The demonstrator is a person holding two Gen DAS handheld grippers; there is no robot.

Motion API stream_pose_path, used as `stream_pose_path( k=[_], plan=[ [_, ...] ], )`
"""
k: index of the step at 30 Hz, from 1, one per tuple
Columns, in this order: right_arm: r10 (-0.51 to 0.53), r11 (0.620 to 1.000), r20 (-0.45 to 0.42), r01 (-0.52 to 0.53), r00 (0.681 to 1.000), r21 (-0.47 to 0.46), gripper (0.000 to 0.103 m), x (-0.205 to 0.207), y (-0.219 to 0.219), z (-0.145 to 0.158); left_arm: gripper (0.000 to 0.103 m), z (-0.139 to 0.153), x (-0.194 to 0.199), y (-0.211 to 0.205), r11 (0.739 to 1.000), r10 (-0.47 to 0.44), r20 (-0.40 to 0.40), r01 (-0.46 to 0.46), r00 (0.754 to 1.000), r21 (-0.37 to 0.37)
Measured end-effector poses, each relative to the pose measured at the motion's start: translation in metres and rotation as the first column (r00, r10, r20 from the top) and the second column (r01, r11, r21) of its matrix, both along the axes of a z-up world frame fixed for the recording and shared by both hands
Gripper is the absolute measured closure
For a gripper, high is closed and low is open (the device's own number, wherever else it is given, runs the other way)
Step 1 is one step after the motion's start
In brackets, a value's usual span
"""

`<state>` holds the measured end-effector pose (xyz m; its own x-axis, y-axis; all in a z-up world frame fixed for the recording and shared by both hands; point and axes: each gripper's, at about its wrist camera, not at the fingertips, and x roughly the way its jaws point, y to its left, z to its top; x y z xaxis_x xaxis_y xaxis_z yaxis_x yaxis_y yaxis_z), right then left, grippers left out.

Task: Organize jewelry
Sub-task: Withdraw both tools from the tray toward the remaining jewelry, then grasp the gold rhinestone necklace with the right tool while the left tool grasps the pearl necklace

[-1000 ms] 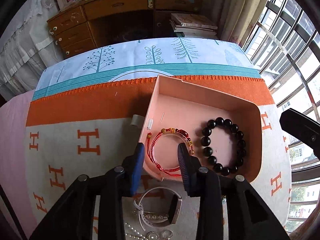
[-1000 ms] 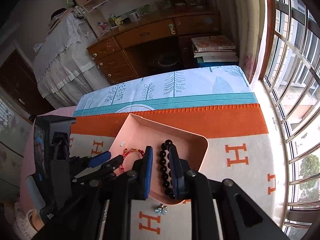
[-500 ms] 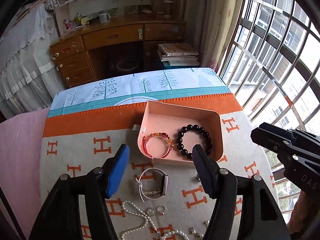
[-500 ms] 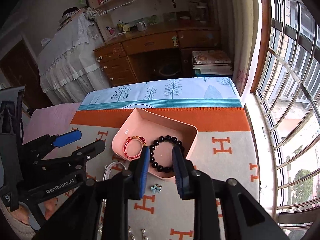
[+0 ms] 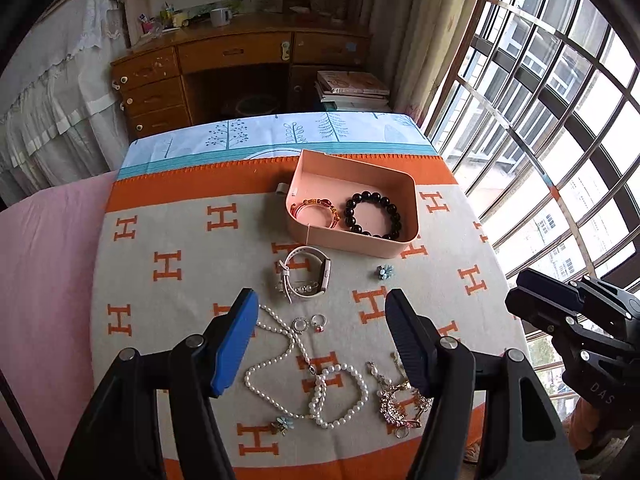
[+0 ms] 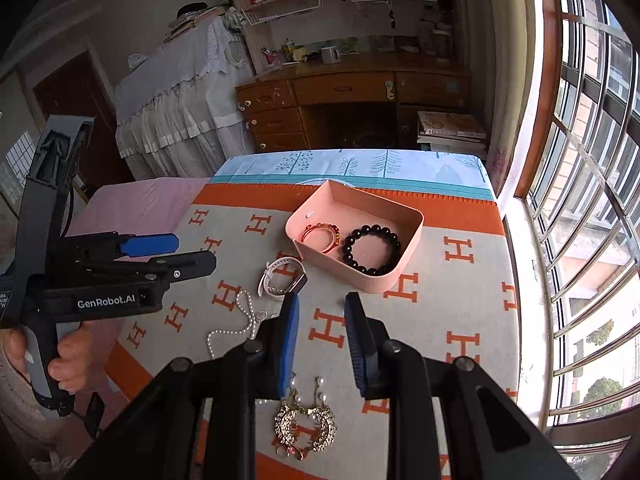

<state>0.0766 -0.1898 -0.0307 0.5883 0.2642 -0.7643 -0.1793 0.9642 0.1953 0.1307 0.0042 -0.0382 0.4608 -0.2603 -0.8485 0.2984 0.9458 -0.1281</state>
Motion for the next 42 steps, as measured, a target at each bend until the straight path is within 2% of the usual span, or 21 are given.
stream_pose_path(
  k=[2, 5, 11, 15, 18, 21, 23, 26, 29, 33, 37, 42],
  plan=[
    [0.017, 1.000, -0.010, -0.017, 1.000, 0.008, 0.075, -0.010, 0.003, -0.004, 0.035, 0.002, -0.014, 0.006, 1.000, -0.001, 0.012, 0.001, 1.000, -0.004],
    [0.030, 1.000, -0.021, -0.030, 0.999, 0.006, 0.059, -0.026, 0.006, -0.012, 0.034, 0.000, -0.033, 0.014, 1.000, -0.003, 0.015, 0.003, 1.000, -0.010],
    [0.091, 0.995, -0.042, -0.092, 0.995, -0.046, 0.058, -0.046, 0.015, -0.036, 0.034, -0.019, -0.065, 0.015, 1.000, -0.017, 0.013, 0.017, 1.000, 0.019],
    [0.186, 0.973, -0.050, -0.191, 0.981, -0.128, 0.058, -0.053, 0.027, -0.056, 0.034, -0.046, -0.079, 0.014, 1.000, -0.025, -0.044, 0.025, 0.999, 0.009],
    [0.283, 0.940, -0.060, -0.289, 0.957, -0.183, 0.058, -0.059, 0.037, -0.072, 0.034, -0.072, -0.085, 0.016, 1.000, -0.008, -0.104, 0.007, 0.995, -0.008],
    [0.385, 0.886, -0.076, -0.392, 0.920, -0.249, 0.058, -0.062, 0.044, -0.089, 0.042, -0.099, -0.090, 0.020, 1.000, 0.023, -0.162, -0.024, 0.986, -0.006],
    [0.444, 0.846, -0.110, -0.456, 0.889, -0.274, 0.058, -0.061, 0.048, -0.104, 0.047, -0.113, -0.093, 0.024, 0.999, 0.041, -0.201, -0.044, 0.979, -0.011],
    [0.488, 0.802, -0.159, -0.512, 0.858, -0.306, 0.059, -0.057, 0.053, -0.124, 0.047, -0.128, -0.097, 0.030, 0.997, 0.072, -0.233, -0.077, 0.970, -0.011],
    [0.525, 0.767, -0.184, -0.556, 0.831, -0.320, 0.062, -0.052, 0.055, -0.136, 0.047, -0.134, -0.099, 0.036, 0.995, 0.096, -0.244, -0.103, 0.965, -0.016],
    [0.580, 0.710, -0.212, -0.616, 0.786, -0.340, 0.074, -0.046, 0.059, -0.146, 0.047, -0.138, -0.097, 0.041, 0.991, 0.122, -0.254, -0.130, 0.960, -0.014],
    [0.602, 0.669, -0.263, -0.656, 0.754, -0.349, 0.078, -0.036, 0.062, -0.159, 0.047, -0.136, -0.089, 0.044, 0.990, 0.137, -0.254, -0.141, 0.957, 0.002],
    [0.646, 0.628, -0.275, -0.700, 0.713, -0.339, 0.081, -0.032, 0.065, -0.161, 0.048, -0.131, -0.069, 0.047, 0.990, 0.138, -0.234, -0.132, 0.962, 0.042]
  ],
)
